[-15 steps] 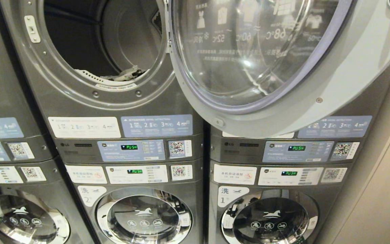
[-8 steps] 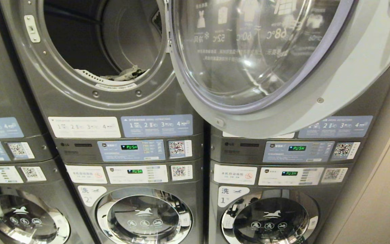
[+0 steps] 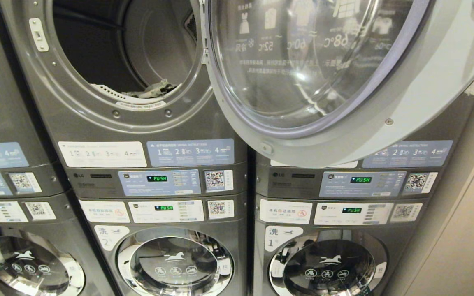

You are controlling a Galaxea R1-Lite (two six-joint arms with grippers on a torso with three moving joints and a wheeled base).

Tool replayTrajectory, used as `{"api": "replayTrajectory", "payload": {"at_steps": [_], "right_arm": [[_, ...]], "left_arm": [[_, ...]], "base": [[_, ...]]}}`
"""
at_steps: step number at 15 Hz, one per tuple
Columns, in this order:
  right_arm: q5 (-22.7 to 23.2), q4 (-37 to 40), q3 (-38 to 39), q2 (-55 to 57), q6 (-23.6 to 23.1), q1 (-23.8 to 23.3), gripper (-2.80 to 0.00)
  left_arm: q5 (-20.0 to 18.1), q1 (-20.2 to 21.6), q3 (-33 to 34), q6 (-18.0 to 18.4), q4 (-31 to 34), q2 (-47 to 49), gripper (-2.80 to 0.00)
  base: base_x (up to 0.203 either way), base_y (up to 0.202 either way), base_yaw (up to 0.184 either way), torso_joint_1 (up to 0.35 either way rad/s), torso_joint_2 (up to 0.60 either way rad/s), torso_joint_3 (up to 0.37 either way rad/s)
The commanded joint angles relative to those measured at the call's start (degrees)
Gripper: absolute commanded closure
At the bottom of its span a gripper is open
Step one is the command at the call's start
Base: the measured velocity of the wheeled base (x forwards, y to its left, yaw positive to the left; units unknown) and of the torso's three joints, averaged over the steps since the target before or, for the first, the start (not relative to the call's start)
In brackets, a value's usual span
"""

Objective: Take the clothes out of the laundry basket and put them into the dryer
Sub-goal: Close the dryer

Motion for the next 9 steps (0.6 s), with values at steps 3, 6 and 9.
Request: {"api": "replayTrajectory", "payload": {"at_steps": [3,6,9], "right_arm": [[-0.1,-2.1,-3.6,4.7,-0.4,7.5,0.00],[-0.1,-2.6,-5.2,5.3,-3.1,24.3,0.00],[-4.3,-3.3,-7.6,7.3,-4.0,52.9,0.00]], "left_arm": [[0.0,0.0,0.1,0.0,0.0,0.0,0.00],[0.0,0.0,0.0,0.0,0.1,0.0,0.00],[0.0,0.0,0.0,0.0,0.1,0.0,0.00]], "base": [[0.000,0.000,0.000,0.000,0.00,0.000],[0.000,0.000,0.000,0.000,0.00,0.000],[0.000,0.000,0.000,0.000,0.00,0.000]]}}
